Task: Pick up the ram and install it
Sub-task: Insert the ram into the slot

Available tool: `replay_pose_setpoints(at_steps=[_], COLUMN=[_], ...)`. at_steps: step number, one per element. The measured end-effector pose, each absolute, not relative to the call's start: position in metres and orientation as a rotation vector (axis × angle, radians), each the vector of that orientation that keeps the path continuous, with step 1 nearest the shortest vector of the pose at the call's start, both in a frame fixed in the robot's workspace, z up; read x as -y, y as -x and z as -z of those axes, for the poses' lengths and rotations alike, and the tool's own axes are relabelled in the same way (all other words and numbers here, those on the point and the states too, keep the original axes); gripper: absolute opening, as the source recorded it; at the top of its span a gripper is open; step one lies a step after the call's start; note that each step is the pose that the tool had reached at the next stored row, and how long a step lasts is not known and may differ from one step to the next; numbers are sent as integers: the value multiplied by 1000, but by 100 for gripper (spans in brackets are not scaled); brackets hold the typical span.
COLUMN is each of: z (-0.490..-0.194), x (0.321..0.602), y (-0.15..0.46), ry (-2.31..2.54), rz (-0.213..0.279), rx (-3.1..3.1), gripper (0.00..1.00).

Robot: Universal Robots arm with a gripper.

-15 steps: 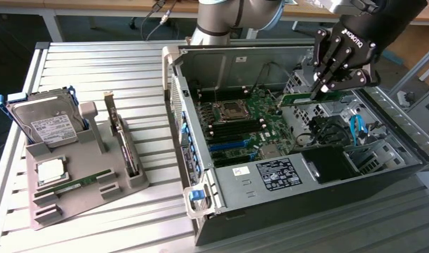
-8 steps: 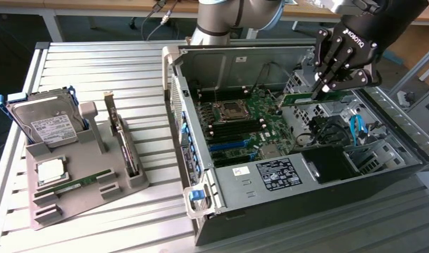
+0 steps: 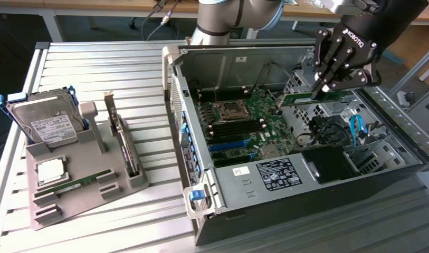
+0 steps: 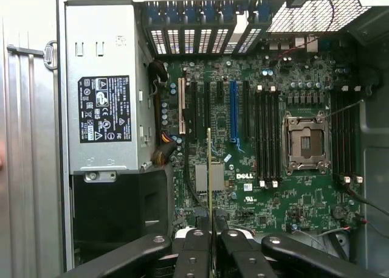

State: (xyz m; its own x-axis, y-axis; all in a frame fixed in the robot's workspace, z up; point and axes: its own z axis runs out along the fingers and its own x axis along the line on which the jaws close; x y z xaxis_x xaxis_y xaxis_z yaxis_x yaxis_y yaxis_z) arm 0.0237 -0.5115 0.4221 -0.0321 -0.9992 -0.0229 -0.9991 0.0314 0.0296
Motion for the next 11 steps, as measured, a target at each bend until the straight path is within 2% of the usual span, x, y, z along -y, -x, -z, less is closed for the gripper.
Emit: replay_pose_setpoints(at_steps=[11], z=[-410], x=[495], y=[-6], ry=[-2184], rz=[58], rx=[2251], gripper=[13])
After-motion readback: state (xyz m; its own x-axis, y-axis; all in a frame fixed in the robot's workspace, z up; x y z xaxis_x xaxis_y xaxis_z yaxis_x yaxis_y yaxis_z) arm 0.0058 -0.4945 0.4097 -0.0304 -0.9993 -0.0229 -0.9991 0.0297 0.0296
